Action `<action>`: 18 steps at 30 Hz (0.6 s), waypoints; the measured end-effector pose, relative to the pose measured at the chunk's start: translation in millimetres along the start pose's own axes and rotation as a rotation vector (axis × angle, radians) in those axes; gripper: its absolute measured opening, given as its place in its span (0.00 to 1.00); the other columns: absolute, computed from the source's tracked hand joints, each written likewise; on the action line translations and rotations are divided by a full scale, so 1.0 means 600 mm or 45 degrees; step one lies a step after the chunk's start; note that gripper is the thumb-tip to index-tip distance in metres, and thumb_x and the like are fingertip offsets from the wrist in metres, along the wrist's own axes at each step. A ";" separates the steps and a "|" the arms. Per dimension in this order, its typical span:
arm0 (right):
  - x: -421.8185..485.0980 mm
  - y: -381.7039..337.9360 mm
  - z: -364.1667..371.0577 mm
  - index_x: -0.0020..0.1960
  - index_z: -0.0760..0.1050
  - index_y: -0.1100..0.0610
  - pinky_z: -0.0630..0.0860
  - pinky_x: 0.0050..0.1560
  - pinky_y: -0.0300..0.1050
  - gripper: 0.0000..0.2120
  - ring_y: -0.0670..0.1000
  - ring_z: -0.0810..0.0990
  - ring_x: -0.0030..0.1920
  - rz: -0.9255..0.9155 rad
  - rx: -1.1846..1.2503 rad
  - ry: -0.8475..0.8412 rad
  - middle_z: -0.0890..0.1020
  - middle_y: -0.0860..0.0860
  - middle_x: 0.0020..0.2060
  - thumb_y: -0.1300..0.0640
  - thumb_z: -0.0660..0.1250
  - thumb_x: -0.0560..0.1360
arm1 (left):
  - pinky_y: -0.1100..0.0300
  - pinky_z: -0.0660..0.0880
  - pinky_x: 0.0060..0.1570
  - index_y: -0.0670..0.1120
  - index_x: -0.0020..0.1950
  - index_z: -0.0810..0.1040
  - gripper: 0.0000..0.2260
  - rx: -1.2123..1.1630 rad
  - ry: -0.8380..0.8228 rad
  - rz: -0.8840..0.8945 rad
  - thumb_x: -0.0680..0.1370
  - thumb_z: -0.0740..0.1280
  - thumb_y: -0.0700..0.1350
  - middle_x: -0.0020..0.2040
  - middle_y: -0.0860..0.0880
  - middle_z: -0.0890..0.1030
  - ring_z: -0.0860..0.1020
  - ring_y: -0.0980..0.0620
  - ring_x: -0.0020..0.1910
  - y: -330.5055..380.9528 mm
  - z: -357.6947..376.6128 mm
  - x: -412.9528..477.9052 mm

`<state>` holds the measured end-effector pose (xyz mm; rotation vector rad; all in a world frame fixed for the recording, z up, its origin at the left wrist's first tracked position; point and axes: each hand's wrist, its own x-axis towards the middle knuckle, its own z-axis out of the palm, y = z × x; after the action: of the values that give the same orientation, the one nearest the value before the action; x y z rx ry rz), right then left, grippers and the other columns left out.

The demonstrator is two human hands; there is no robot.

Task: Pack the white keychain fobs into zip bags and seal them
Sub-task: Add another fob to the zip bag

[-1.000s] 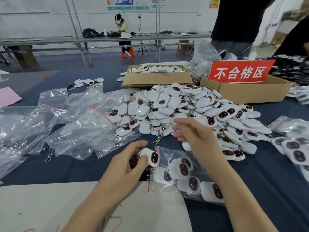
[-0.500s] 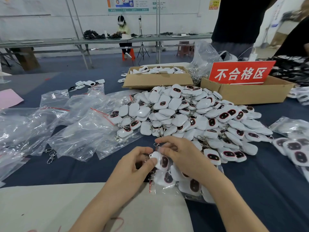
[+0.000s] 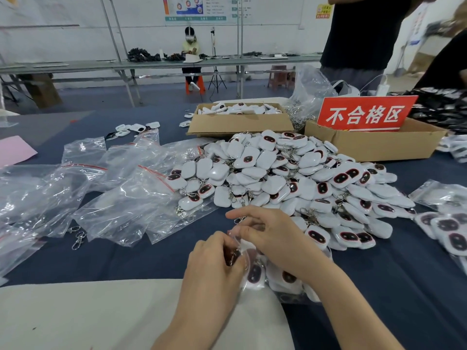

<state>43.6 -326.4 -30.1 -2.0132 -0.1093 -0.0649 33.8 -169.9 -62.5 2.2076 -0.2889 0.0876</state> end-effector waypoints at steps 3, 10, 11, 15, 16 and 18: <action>-0.003 -0.004 -0.013 0.57 0.77 0.36 0.79 0.55 0.41 0.11 0.42 0.84 0.49 -0.091 -0.037 0.087 0.85 0.36 0.47 0.51 0.65 0.80 | 0.60 0.68 0.39 0.55 0.36 0.72 0.12 0.052 -0.020 0.070 0.76 0.62 0.59 0.36 0.56 0.76 0.72 0.56 0.44 -0.001 -0.011 0.003; -0.020 0.044 -0.086 0.59 0.77 0.39 0.73 0.34 0.32 0.11 0.38 0.72 0.29 -0.036 -0.262 0.655 0.84 0.39 0.50 0.53 0.61 0.82 | 0.66 0.67 0.34 0.56 0.43 0.77 0.08 -0.052 0.145 0.001 0.82 0.62 0.51 0.35 0.64 0.79 0.76 0.61 0.35 -0.019 -0.040 0.023; -0.022 0.050 -0.088 0.62 0.76 0.41 0.75 0.44 0.35 0.12 0.37 0.75 0.38 0.006 -0.363 0.649 0.82 0.39 0.54 0.52 0.60 0.82 | 0.66 0.66 0.33 0.56 0.44 0.77 0.08 -0.051 0.159 -0.008 0.82 0.62 0.50 0.35 0.65 0.79 0.75 0.61 0.35 -0.020 -0.041 0.025; -0.021 0.061 -0.081 0.67 0.74 0.44 0.60 0.75 0.51 0.15 0.48 0.69 0.68 0.122 -0.871 0.575 0.76 0.43 0.64 0.50 0.60 0.82 | 0.66 0.66 0.33 0.57 0.45 0.77 0.07 -0.041 0.168 0.003 0.82 0.62 0.51 0.37 0.65 0.79 0.76 0.61 0.36 -0.024 -0.037 0.026; -0.021 0.060 -0.080 0.68 0.73 0.43 0.56 0.77 0.52 0.16 0.49 0.68 0.70 0.143 -0.918 0.544 0.75 0.44 0.65 0.49 0.59 0.82 | 0.64 0.66 0.34 0.57 0.45 0.77 0.07 -0.038 0.171 0.006 0.82 0.62 0.51 0.37 0.65 0.79 0.76 0.61 0.36 -0.024 -0.037 0.026; -0.020 0.060 -0.083 0.70 0.71 0.42 0.54 0.77 0.53 0.17 0.49 0.67 0.70 0.182 -0.910 0.487 0.75 0.44 0.66 0.46 0.58 0.82 | 0.62 0.66 0.34 0.57 0.46 0.77 0.07 -0.042 0.180 0.008 0.82 0.62 0.51 0.36 0.66 0.79 0.75 0.62 0.34 -0.025 -0.036 0.028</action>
<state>35.4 -387.5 -42.3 -2.6673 0.3490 -0.4486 54.3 -147.0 -58.2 2.1557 -0.2173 0.2395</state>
